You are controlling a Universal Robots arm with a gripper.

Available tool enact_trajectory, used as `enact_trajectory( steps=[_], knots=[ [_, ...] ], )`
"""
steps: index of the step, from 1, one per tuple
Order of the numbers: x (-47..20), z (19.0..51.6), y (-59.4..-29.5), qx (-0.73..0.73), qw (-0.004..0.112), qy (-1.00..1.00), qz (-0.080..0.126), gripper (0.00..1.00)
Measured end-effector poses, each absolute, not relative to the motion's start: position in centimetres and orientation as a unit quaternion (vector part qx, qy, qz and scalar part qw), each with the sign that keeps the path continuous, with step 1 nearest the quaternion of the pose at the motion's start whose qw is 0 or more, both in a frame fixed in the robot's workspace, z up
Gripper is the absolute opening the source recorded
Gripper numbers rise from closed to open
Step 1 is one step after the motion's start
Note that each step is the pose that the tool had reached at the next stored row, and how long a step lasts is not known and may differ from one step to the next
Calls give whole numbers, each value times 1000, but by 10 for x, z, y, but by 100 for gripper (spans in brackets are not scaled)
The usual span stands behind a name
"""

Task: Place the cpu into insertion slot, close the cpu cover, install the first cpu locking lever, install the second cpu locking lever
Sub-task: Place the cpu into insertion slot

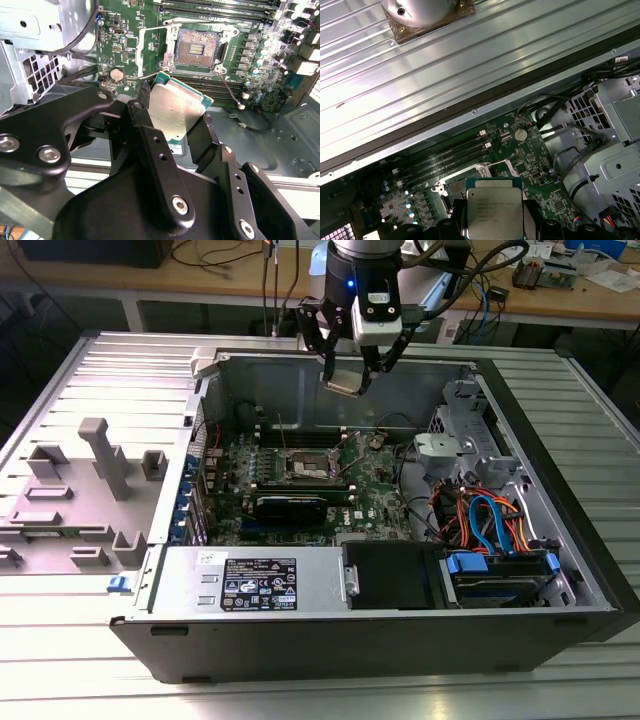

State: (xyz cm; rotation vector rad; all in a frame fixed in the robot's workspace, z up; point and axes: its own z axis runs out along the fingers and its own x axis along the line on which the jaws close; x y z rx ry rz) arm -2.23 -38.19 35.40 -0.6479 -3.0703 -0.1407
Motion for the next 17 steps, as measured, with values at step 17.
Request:
enact_trajectory(
  steps=[17],
  knots=[
    [-22, 350, -382, -314, -8, -949, -35, 54]
  ],
)
